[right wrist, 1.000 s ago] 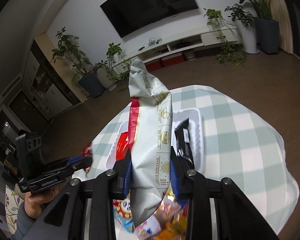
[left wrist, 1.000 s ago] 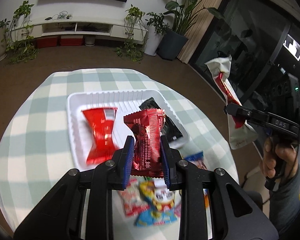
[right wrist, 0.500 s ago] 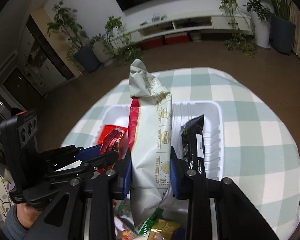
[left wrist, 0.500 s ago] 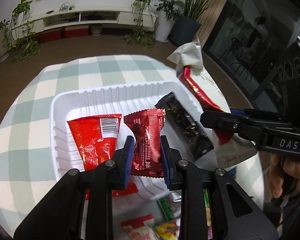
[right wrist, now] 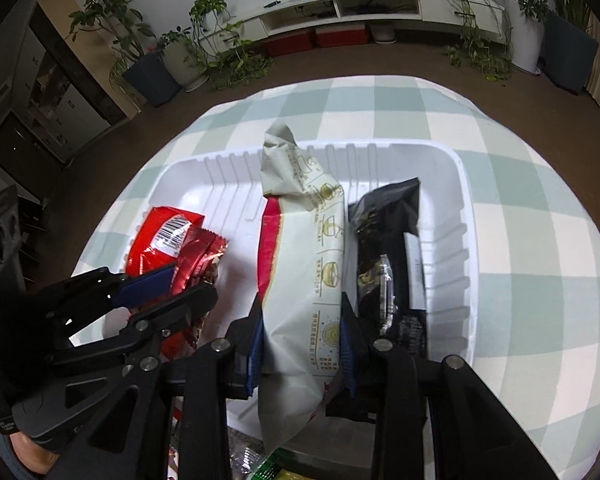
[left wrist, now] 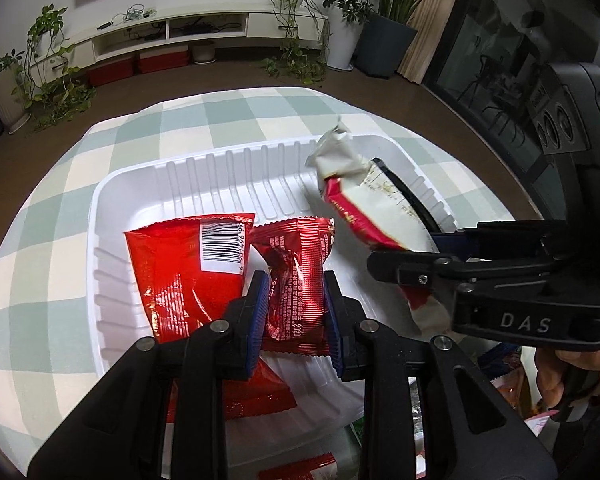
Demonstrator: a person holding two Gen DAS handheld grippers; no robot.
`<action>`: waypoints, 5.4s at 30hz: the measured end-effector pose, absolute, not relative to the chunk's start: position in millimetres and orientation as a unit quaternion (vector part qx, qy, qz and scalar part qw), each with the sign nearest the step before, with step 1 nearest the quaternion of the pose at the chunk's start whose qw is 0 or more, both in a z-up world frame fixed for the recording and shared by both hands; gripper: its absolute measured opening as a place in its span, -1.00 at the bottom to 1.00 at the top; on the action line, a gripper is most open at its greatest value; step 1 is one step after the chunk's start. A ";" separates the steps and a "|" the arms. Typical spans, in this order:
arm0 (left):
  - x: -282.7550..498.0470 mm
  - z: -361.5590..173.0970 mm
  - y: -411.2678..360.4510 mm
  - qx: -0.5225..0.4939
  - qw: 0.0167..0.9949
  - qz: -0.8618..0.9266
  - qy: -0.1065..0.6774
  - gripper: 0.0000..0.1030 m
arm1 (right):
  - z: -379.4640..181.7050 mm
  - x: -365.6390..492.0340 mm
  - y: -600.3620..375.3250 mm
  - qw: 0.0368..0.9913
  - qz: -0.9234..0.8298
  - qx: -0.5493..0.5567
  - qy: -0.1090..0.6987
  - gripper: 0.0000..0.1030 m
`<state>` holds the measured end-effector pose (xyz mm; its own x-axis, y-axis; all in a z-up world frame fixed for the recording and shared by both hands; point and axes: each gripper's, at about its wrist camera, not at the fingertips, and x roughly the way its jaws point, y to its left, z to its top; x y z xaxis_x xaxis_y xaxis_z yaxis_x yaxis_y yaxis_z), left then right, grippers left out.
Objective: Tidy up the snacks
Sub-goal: 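Carry both snacks over the white tray and lower them in, then open both grippers and withdraw them from the tray, then grasp the yellow-and-blue panda-face bag with the left gripper, then grasp the pink cartoon bag with the right gripper while the left gripper holds the panda bag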
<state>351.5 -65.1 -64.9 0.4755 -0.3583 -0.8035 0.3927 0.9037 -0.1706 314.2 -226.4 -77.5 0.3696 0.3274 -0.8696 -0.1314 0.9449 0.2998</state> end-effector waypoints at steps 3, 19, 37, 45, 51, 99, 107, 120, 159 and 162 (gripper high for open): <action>351.8 -68.0 -66.4 0.023 0.857 -0.216 0.467 -0.50 | -80.4 314.7 -227.0 0.823 0.138 0.091 0.544 -0.33; 334.3 -54.7 -58.5 0.018 0.867 -0.214 0.450 0.41 | -72.4 311.7 -228.4 0.832 0.137 0.093 0.529 -0.04; 228.6 -10.1 -20.7 0.024 0.893 -0.240 0.380 0.99 | 21.3 207.6 -285.8 0.877 0.150 0.198 0.411 0.72; 163.9 -18.7 -16.7 0.034 0.895 -0.225 0.383 0.99 | 17.7 125.4 -280.7 0.885 0.138 0.215 0.390 0.76; 137.3 -33.2 -23.1 0.040 0.887 -0.225 0.401 0.99 | 0.0 72.4 -267.8 0.887 0.119 0.218 0.389 0.79; 188.6 -90.4 -99.0 0.156 0.826 -0.238 0.486 -0.28 | -54.0 25.4 -249.2 0.860 0.117 0.232 0.439 0.55; 168.6 -77.0 -81.5 0.122 0.836 -0.251 0.472 -0.30 | -55.8 25.2 -243.8 0.856 0.125 0.231 0.444 0.40; 117.1 -53.1 -23.3 0.010 0.852 -0.271 0.448 -0.30 | -47.1 50.7 -216.9 0.848 0.159 0.245 0.441 0.21; 87.5 -46.5 24.8 -0.062 0.859 -0.265 0.433 -0.30 | -82.8 126.7 -133.7 0.852 0.108 -0.008 0.512 -0.10; 86.1 -46.9 25.9 -0.065 0.859 -0.264 0.433 -0.30 | -83.3 126.2 -130.8 0.855 0.107 -0.033 0.506 -0.28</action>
<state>86.1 25.9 -46.9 0.4850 -0.5098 -0.7105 0.3968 0.8523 -0.3407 126.2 -130.8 -83.3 0.4643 0.1487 -0.8731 -0.2164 0.9750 0.0509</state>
